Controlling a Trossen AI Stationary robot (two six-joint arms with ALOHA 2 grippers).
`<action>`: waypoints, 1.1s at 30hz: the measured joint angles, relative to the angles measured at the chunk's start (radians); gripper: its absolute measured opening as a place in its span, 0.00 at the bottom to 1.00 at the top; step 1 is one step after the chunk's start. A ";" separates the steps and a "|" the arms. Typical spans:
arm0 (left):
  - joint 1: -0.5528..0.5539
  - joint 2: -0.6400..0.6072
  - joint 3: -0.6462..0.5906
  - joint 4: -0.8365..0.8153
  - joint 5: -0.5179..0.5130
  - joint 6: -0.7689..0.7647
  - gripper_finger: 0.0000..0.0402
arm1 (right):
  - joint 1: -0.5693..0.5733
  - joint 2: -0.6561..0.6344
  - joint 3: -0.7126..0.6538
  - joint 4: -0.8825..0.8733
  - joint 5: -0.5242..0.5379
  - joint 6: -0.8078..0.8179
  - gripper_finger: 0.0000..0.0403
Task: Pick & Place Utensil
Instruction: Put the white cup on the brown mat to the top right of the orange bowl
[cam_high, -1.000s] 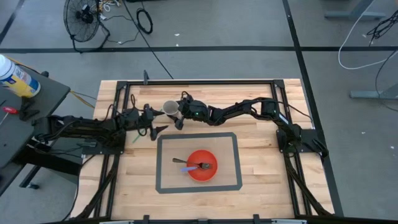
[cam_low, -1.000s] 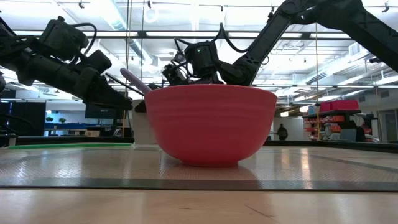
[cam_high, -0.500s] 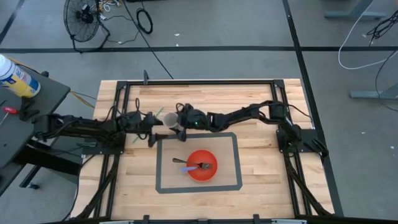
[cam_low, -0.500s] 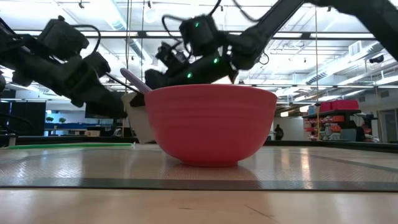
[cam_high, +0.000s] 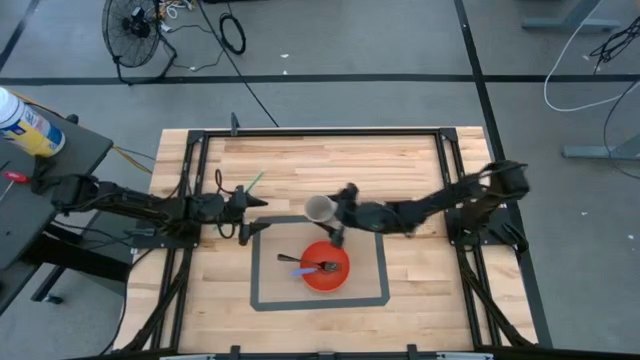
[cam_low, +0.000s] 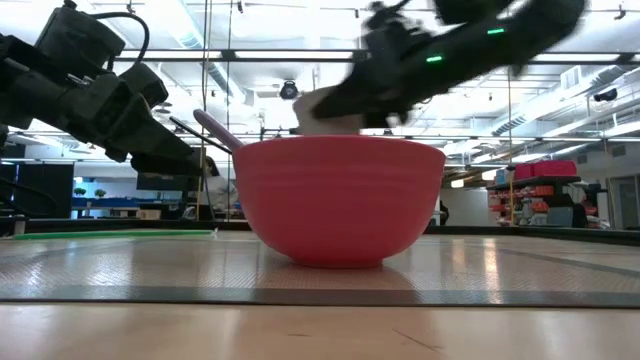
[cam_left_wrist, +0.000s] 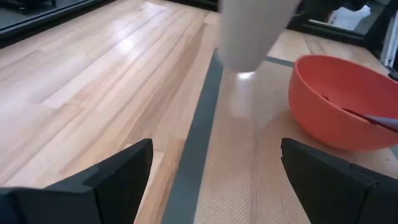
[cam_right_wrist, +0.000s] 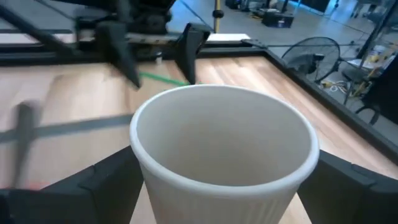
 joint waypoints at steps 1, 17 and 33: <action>-0.007 0.000 0.000 0.000 -0.009 -0.005 0.90 | 0.020 -0.036 -0.044 0.008 0.021 0.015 0.90; -0.049 0.001 -0.001 0.011 -0.126 -0.075 0.90 | 0.181 -0.269 -0.532 0.271 0.224 0.172 0.90; -0.048 0.001 -0.001 0.012 -0.205 -0.100 0.90 | 0.197 -0.241 -0.618 0.438 0.266 0.154 0.90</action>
